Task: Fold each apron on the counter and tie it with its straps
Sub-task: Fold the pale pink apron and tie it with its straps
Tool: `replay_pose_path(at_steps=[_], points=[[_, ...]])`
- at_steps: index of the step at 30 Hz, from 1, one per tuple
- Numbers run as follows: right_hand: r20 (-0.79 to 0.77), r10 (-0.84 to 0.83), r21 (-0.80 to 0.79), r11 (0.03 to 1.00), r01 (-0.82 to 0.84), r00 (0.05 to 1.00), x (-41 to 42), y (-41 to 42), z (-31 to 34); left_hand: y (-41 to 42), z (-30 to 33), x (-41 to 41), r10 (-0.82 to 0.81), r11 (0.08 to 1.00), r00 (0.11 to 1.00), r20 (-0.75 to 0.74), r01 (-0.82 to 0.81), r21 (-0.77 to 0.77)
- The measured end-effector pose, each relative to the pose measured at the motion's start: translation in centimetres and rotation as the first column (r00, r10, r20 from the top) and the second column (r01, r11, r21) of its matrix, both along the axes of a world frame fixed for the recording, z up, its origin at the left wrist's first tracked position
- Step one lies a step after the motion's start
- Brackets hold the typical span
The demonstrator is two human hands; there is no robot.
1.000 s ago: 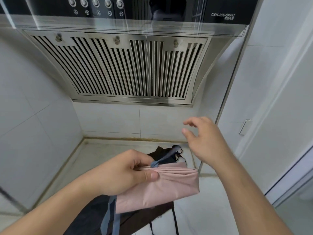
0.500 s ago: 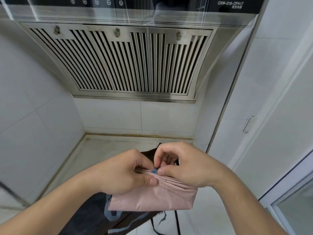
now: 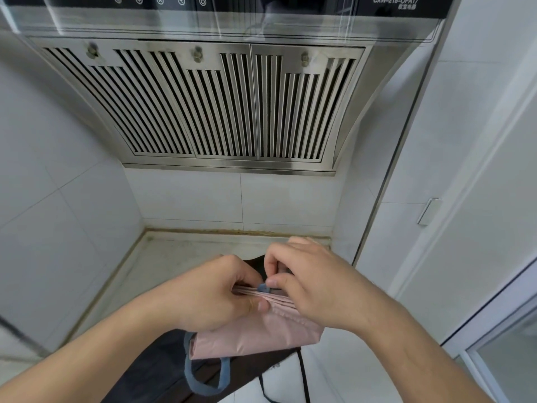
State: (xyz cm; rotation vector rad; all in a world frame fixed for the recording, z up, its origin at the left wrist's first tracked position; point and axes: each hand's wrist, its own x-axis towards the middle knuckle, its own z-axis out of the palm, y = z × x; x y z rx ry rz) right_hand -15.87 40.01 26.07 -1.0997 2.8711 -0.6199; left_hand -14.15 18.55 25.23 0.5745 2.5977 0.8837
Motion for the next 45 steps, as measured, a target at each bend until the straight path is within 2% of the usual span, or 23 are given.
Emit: replay_pose_path(at_steps=[4,9,12,14,17,19,21,24,26,29,31,32,33,34,35,36,37,38,40,42,43,45], points=[[-0.033,0.009,0.097,0.995,-0.006,0.999,-0.6,0.6,-0.1,0.2,-0.1,-0.1,0.01,0.999,1.0,0.014,-0.009,-0.053],[-0.022,0.019,0.006,1.0,-0.019,1.0,-0.5,0.9,0.4,0.6,-0.3,-0.5,0.049,0.994,0.999,0.007,-0.048,-0.099],[-0.046,0.078,0.012,0.997,-0.077,0.996,0.6,0.9,0.8,0.7,-0.3,-0.7,0.126,0.985,0.992,0.002,-0.125,-0.118],[0.027,0.076,-0.101,0.992,-0.073,0.997,1.7,1.3,0.5,0.4,-0.3,-0.9,0.191,0.978,0.981,-0.01,-0.191,-0.084],[0.168,0.049,-0.41,0.912,0.025,0.985,4.2,2.6,-1.0,-0.5,-0.1,-1.3,0.318,0.947,0.948,0.008,-0.318,0.034],[0.402,0.055,-0.556,0.807,0.196,0.914,5.6,2.9,-3.1,-1.1,0.1,-1.3,0.381,0.888,0.909,0.169,-0.41,0.206],[0.575,-0.029,-0.441,0.831,0.339,0.818,6.1,2.6,-5.9,-1.8,0.3,-1.3,0.318,0.802,0.864,0.389,-0.464,0.375],[0.603,-0.178,-0.169,0.924,0.343,0.778,5.8,2.1,-8.9,-2.2,0.4,-0.8,0.114,0.797,0.847,0.519,-0.389,0.461],[0.651,-0.17,-0.141,0.931,0.338,0.74,5.8,1.8,-8.8,-2.0,0.0,-0.6,0.02,0.793,0.837,0.547,-0.347,0.502],[0.697,-0.113,-0.103,0.962,0.254,0.708,6.3,1.5,-7.8,-0.9,-0.3,-0.3,0.021,0.755,0.853,0.521,-0.355,0.551],[0.696,-0.119,0.003,0.987,0.163,0.708,5.6,2.9,-7.4,-0.4,0.0,-0.1,0.05,0.782,0.892,0.449,-0.315,0.538],[0.678,-0.157,0.038,0.983,0.179,0.718,5.0,4.0,-7.0,-0.4,0.3,0.0,0.038,0.806,0.909,0.415,-0.273,0.525],[0.654,-0.199,0.012,0.967,0.253,0.73,4.1,5.2,-6.6,-0.5,0.6,0.0,0.012,0.83,0.92,0.391,-0.227,0.51],[0.614,-0.244,-0.087,0.924,0.372,0.75,3.2,6.5,-6.2,-0.7,1.0,0.1,-0.019,0.852,0.928,0.373,-0.18,0.492],[0.568,-0.278,-0.254,0.836,0.486,0.775,2.5,7.6,-5.8,-0.7,1.2,0.2,-0.054,0.871,0.932,0.357,-0.132,0.474],[0.541,-0.262,-0.429,0.731,0.53,0.799,2.1,8.3,-4.9,-0.8,1.3,0.3,-0.083,0.884,0.937,0.339,-0.087,0.459],[0.527,-0.178,-0.556,0.668,0.495,0.831,1.9,8.6,-4.2,-0.7,1.3,0.4,-0.108,0.892,0.939,0.326,-0.053,0.449],[0.532,-0.021,-0.619,0.672,0.406,0.846,1.9,8.4,-3.5,-0.5,1.1,0.4,-0.128,0.893,0.939,0.32,-0.031,0.449],[0.621,0.266,-0.608,0.757,0.239,0.737,2.0,7.1,-2.8,-0.2,0.9,0.5,-0.172,0.886,0.932,0.32,0.004,0.463],[0.693,0.332,-0.526,0.84,0.134,0.64,2.0,6.0,-2.8,0.0,1.0,0.5,-0.231,0.866,0.917,0.325,0.042,0.498],[0.705,0.359,-0.53,0.84,0.117,0.611,1.9,5.6,-2.8,0.0,1.1,0.6,-0.263,0.852,0.907,0.328,0.059,0.52],[0.715,0.484,-0.64,0.744,0.193,0.504,1.9,5.2,-3.1,-0.3,1.3,0.5,-0.311,0.823,0.891,0.33,0.079,0.563]])
